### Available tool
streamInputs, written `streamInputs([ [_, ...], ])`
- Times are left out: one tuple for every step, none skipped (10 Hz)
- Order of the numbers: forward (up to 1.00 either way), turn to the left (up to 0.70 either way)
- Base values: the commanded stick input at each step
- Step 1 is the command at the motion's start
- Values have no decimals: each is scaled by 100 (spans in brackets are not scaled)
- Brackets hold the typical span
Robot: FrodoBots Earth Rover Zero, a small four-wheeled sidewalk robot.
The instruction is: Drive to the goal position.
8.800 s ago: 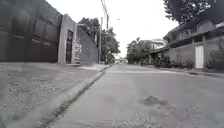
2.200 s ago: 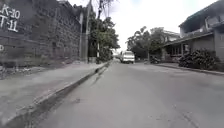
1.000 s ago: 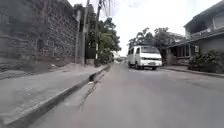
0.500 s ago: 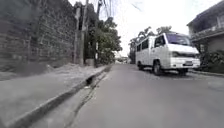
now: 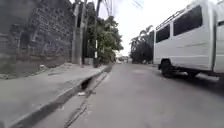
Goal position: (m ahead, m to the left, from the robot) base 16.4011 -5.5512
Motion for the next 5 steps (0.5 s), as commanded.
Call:
streamInputs([
  [100,0],
  [100,0],
  [100,0],
  [100,0],
  [100,0],
])
